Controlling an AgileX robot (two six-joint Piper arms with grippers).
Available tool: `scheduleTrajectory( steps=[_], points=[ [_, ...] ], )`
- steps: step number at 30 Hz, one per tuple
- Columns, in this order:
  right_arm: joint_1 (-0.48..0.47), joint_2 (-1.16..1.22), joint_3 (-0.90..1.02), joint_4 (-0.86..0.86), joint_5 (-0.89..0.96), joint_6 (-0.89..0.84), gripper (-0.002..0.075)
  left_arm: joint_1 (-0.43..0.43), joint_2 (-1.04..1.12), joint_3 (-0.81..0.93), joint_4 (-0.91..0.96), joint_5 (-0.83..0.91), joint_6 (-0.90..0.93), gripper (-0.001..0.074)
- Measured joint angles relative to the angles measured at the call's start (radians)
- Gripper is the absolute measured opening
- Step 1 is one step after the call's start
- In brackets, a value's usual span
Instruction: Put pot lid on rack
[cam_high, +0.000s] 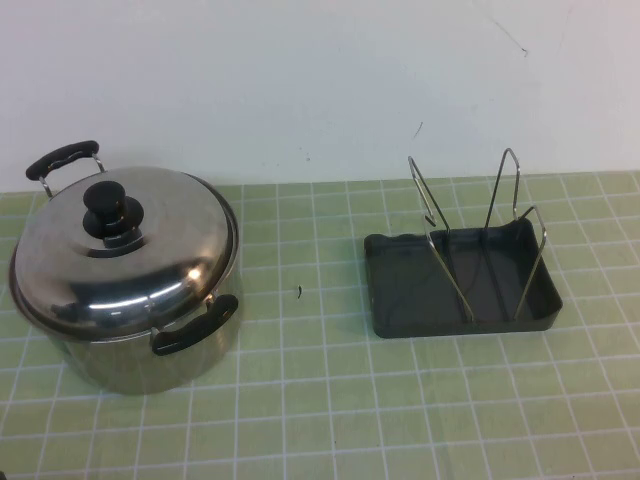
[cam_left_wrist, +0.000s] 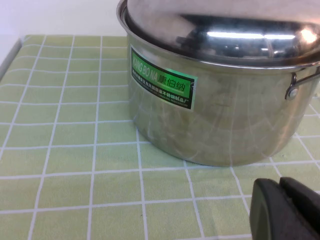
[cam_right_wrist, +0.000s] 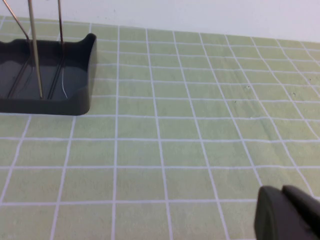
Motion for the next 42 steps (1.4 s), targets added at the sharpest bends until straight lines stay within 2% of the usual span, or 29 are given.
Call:
scheduleTrajectory(
  steps=[17, 42],
  points=[
    [0.0, 0.0, 0.0, 0.0, 0.0, 0.0, -0.0001, 0.0, 0.0, 0.002, 0.0, -0.114, 0.002, -0.0002],
    [0.0, 0.0, 0.0, 0.0, 0.0, 0.0, -0.0001, 0.0, 0.0, 0.002, 0.0, -0.071, 0.002, -0.0002]
  ],
)
